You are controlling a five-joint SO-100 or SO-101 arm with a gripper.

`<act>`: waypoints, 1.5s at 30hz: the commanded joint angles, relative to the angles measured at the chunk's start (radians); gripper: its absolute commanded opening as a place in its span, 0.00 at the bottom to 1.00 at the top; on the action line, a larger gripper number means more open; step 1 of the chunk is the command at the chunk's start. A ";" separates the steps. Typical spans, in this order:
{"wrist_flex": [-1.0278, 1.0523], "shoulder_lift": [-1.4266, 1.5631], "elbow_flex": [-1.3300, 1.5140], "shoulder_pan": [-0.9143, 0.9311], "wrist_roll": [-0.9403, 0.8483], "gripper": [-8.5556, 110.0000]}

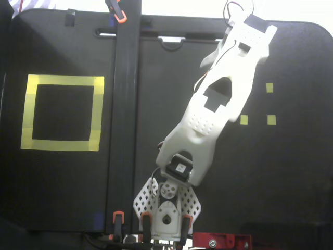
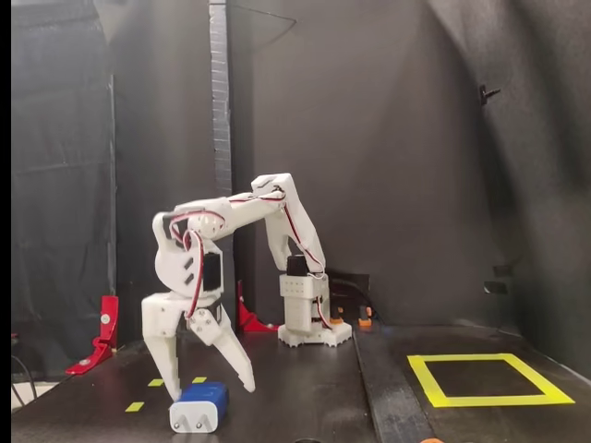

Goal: Grasp the block and place it in the designated area.

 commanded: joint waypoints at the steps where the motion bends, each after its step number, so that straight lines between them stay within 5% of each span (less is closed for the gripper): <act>1: -0.018 0.000 -0.014 -0.009 0.006 0.38; 33: -0.074 -0.064 0.006 0.021 0.005 0.38; 45: -0.072 -0.063 0.014 0.021 0.006 0.23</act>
